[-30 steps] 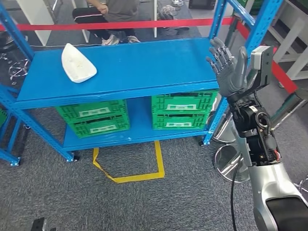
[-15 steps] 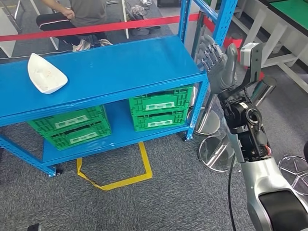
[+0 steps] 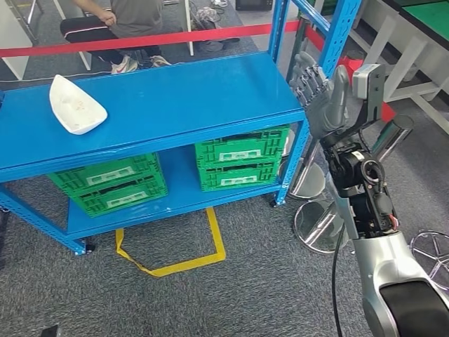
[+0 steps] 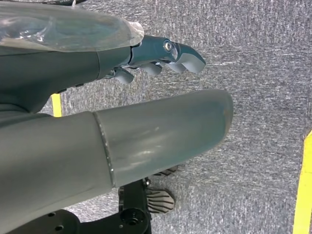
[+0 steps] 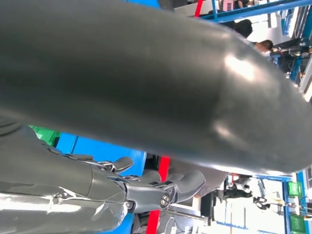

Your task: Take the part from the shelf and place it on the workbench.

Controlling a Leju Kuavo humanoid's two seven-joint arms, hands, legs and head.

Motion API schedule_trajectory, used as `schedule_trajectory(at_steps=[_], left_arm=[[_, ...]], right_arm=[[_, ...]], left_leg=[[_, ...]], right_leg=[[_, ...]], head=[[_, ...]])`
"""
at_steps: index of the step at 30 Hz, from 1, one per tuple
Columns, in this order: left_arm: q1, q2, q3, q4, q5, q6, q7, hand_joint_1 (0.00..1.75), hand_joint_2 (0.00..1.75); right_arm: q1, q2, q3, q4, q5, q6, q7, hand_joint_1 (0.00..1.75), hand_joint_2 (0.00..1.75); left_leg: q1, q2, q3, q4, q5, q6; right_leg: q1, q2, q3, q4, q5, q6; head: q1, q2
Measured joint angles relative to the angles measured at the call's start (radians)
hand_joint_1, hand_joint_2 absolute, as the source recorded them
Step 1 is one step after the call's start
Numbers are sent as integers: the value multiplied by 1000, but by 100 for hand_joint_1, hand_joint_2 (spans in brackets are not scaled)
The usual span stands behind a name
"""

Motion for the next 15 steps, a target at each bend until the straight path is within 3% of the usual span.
schedule_trajectory(at_steps=[15], left_arm=[[10,-4,-8,0,-14,-5,-15,0,0]], right_arm=[[64,-1,-15,-38,4,10,14,0,0]], left_leg=[[2,1,3,-3,0,0]], right_leg=[[0,1,0,0,-1,0]], head=[[-5,0]])
